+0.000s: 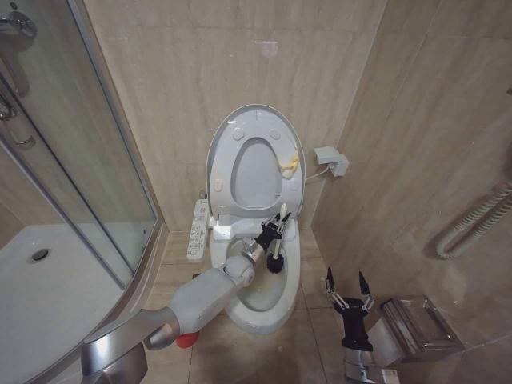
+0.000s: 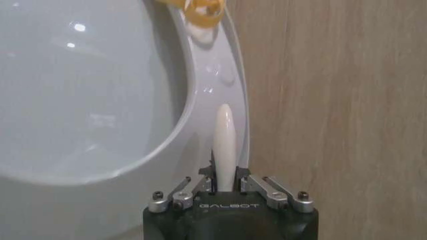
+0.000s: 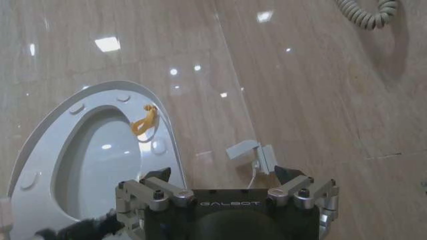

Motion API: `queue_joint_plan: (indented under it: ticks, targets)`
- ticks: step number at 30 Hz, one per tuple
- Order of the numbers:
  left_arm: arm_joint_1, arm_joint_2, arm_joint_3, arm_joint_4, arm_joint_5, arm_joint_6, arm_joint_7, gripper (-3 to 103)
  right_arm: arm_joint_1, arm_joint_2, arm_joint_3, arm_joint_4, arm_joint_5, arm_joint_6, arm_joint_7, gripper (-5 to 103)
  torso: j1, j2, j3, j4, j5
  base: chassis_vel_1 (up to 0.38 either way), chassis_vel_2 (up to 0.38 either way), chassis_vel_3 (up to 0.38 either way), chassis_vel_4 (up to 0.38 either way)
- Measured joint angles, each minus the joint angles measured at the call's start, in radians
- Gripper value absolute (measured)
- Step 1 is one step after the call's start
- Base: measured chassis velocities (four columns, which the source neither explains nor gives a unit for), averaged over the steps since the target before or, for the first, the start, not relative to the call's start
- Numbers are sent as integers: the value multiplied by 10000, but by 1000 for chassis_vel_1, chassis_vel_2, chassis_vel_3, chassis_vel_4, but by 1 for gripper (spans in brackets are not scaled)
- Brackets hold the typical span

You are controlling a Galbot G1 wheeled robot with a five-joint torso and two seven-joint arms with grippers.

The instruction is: Open the toilet lid, clean the toilet bowl with a toilet brush, close the toilet lid, and flush.

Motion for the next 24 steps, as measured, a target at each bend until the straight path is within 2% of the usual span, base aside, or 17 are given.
queue_joint_plan:
  ticks: [4,8,10,13,16,19,24]
  targets:
    - [424,287,23,437,262,-75,71,19,-42,-6,-6,12,-9,5,-5,100,0,-1,2,22,0,0,0,0,0]
    - [415,137,-19,279,304,-93,40,19,-35,-16,10,22,-7,4,0,100,0,-2,2,18,1,0,0,0,0]
    - [241,-181,-133,-55,288,-91,-9,19,-38,0,35,44,-6,2,5,100,0,0,0,-1,-3,0,0,0,0]
    - [182,-397,-136,-153,346,-110,-34,19,-63,5,45,64,-7,1,5,100,0,0,0,-6,-1,0,0,0,0]
    - [339,-388,-24,162,576,-196,-20,19,-91,5,26,70,-28,9,-1,100,0,0,0,0,-1,0,0,0,0]
    - [651,-232,106,769,829,-343,21,19,-118,7,23,70,-34,35,-6,100,0,-1,1,19,0,0,0,0,0]
    - [623,-258,56,635,761,-331,-41,19,-97,9,37,69,-34,35,-2,100,0,-1,2,16,0,0,0,0,0]
